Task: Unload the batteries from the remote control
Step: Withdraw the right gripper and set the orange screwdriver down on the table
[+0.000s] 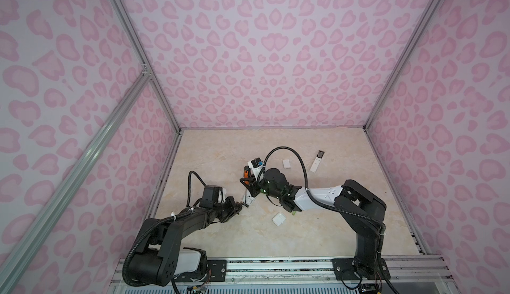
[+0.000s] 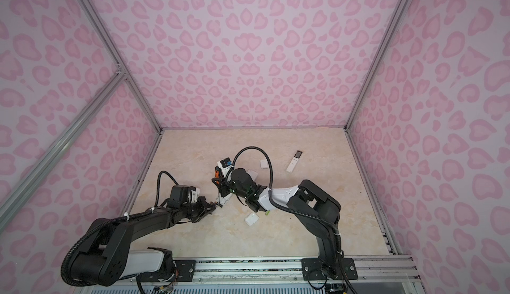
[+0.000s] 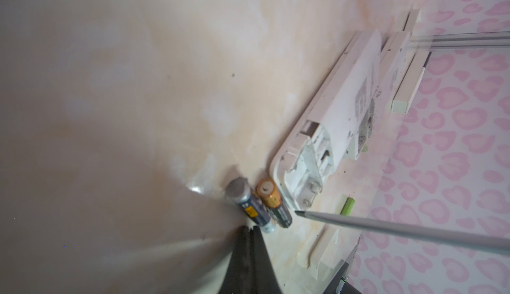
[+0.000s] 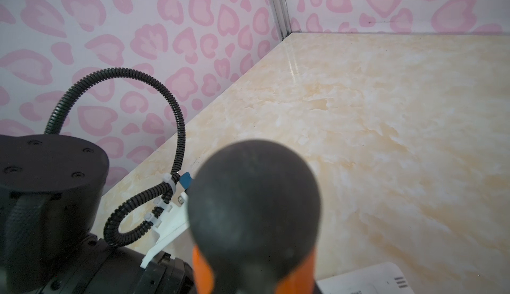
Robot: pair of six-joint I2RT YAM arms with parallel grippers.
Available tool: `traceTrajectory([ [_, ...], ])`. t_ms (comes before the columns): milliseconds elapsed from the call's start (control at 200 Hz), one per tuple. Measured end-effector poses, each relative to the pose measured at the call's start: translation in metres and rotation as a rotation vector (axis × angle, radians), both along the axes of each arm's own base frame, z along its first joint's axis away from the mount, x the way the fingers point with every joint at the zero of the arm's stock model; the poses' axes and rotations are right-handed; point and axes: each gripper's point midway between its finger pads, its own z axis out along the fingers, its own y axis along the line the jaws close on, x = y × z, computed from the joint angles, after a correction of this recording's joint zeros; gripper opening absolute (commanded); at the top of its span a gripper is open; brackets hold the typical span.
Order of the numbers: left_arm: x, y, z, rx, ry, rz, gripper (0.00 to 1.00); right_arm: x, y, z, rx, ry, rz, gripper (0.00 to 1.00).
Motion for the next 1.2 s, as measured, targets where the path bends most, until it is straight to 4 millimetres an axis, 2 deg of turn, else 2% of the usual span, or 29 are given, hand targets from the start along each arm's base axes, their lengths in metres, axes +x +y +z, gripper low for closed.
traceTrajectory([
  [140,-0.001,0.001,0.0,0.004,0.001,-0.001,0.04,0.0,-0.003,0.004,-0.009,-0.002,-0.011,0.0],
  [240,-0.001,0.004,0.001,0.016,0.004,0.006,0.04,0.003,-0.009,0.013,-0.01,-0.011,-0.035,0.0],
  [355,-0.001,0.008,0.006,0.042,0.002,0.014,0.05,0.011,-0.03,0.029,-0.01,-0.015,-0.094,0.0],
  [420,0.002,0.009,0.015,0.054,-0.02,0.01,0.06,0.02,-0.052,0.036,-0.014,0.0,-0.158,0.0],
  [525,0.009,0.012,0.033,0.077,-0.069,0.005,0.11,0.033,-0.1,0.039,-0.044,0.038,-0.282,0.0],
  [710,0.024,0.008,0.064,0.129,-0.147,-0.034,0.21,0.042,-0.205,0.027,-0.127,0.153,-0.534,0.0],
  [845,0.039,-0.019,0.084,0.183,-0.198,-0.143,0.27,0.031,-0.278,0.009,-0.204,0.252,-0.701,0.04],
  [975,0.058,-0.064,0.103,0.237,-0.261,-0.277,0.33,0.01,-0.332,-0.024,-0.287,0.384,-0.812,0.06],
  [1060,0.068,-0.094,0.11,0.257,-0.291,-0.346,0.35,-0.007,-0.354,-0.048,-0.338,0.474,-0.855,0.06],
  [1135,0.076,-0.118,0.108,0.267,-0.299,-0.399,0.35,-0.02,-0.361,-0.063,-0.355,0.537,-0.857,0.07],
  [1200,0.079,-0.133,0.105,0.289,-0.303,-0.434,0.35,-0.024,-0.365,-0.07,-0.354,0.565,-0.868,0.11],
])
